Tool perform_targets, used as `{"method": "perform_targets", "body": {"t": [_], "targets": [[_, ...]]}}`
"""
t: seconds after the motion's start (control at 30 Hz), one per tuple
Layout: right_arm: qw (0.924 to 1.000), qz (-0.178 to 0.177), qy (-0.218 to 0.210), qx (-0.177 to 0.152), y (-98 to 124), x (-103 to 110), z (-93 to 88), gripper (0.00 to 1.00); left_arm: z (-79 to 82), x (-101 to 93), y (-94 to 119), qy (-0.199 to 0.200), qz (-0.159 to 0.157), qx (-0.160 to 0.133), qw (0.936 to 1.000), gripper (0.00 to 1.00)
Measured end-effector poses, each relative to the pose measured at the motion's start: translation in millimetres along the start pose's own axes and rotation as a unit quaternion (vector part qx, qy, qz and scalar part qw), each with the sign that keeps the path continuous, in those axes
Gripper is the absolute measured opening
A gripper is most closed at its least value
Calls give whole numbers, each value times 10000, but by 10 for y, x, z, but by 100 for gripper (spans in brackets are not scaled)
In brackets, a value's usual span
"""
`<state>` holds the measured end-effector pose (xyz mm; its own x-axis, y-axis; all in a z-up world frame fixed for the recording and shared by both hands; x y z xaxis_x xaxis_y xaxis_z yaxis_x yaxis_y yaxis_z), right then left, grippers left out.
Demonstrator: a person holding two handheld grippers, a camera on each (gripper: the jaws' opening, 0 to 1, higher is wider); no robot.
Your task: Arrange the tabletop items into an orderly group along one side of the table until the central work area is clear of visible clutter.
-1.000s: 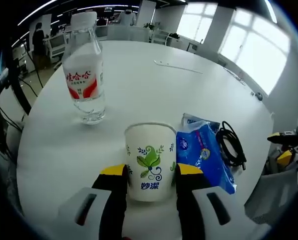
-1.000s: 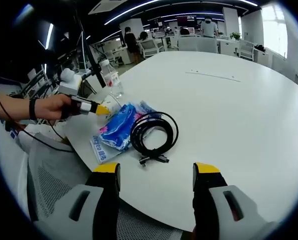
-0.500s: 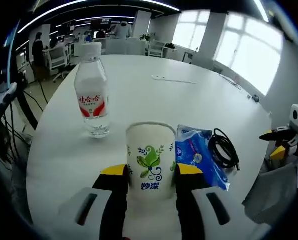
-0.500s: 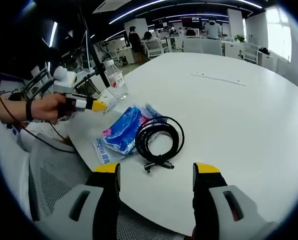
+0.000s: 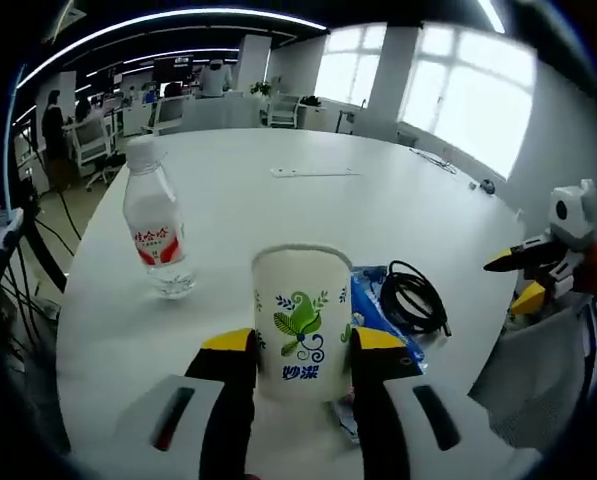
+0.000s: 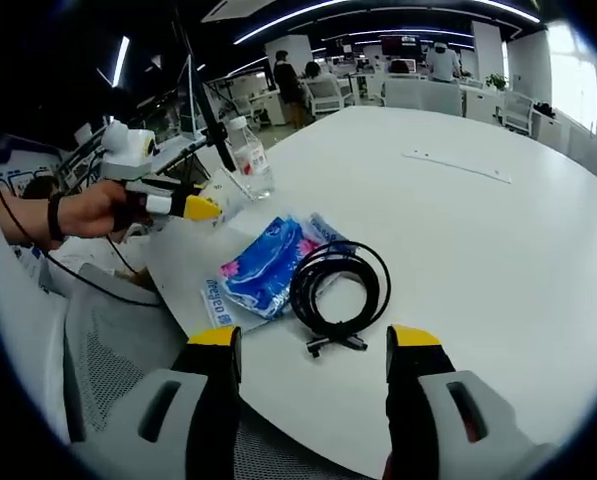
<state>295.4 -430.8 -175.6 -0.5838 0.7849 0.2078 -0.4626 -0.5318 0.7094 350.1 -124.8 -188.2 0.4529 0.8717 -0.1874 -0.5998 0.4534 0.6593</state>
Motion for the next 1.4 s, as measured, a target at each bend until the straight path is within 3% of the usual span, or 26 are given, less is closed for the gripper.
{"method": "perform_targets", "body": {"t": [0.4,0.83,1.1,1.4], "targets": [[9994,249,133,-194,-70,77,232,57,-8,-533,-39,-869,-681,123,9938,37],[9978,578,215,-243,-143,228,297,55,-83,-1081,-144,-1850,-1281,357,9737,37],[9967,735,303,-146,-179,295,269,53,-131,-1268,-159,-2239,-1514,441,9618,37],[9951,932,317,-21,-229,354,227,50,-115,-1328,-164,-2612,-1626,426,9505,37]]}}
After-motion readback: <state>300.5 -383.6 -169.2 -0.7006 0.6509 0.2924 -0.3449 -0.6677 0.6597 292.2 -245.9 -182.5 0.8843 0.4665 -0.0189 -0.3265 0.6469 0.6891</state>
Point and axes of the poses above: the point that each gripper's makers call its tool centre point, and the gripper's own axes: y roughly backward along the fingers, x roughly to its left, z roughly out of its top, the point moved 10 cm from there along y, roughly backward along the fingers, and after that the axes turned 4 degrees about x, right-handed, at the moved point
